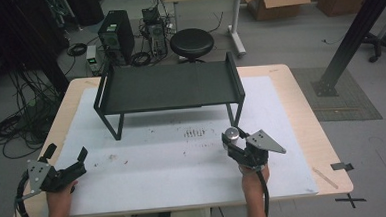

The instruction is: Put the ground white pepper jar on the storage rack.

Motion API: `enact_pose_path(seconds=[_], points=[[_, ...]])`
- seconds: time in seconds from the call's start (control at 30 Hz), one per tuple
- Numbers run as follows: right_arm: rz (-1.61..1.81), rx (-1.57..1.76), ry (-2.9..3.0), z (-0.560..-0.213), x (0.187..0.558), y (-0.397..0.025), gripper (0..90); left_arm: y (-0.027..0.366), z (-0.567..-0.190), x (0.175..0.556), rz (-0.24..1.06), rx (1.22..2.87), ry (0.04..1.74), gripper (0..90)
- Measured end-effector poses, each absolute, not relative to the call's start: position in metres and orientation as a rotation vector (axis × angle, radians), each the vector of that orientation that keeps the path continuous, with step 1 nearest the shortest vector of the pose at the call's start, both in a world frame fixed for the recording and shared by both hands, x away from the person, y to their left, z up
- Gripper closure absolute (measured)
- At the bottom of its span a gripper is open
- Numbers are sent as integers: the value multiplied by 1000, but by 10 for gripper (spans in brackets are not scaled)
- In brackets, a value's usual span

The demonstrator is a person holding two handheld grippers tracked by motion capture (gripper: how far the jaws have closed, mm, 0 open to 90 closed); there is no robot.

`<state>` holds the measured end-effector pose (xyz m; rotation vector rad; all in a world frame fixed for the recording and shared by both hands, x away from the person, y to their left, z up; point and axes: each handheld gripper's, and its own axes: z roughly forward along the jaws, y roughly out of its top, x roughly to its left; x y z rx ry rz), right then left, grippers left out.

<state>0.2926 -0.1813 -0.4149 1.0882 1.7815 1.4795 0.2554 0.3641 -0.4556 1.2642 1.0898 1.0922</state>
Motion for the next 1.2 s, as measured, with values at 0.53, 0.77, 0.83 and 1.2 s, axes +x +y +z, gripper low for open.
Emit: enact_pose_path(seconds=[0.53, 0.77, 0.83, 1.2], points=[[1520, 1019, 1793, -372, 291, -173, 482, 364, -455, 256, 1091, 1268, 1093, 2], [1524, 991, 1805, -357, 293, -169, 482, 364, -455, 256, 1090, 1268, 1093, 2], [1527, 981, 1808, -352, 293, -168, 482, 364, -455, 256, 1090, 1269, 1094, 2], [1550, 941, 1825, -327, 298, -157, 482, 364, -455, 256, 1087, 1268, 1096, 2]])
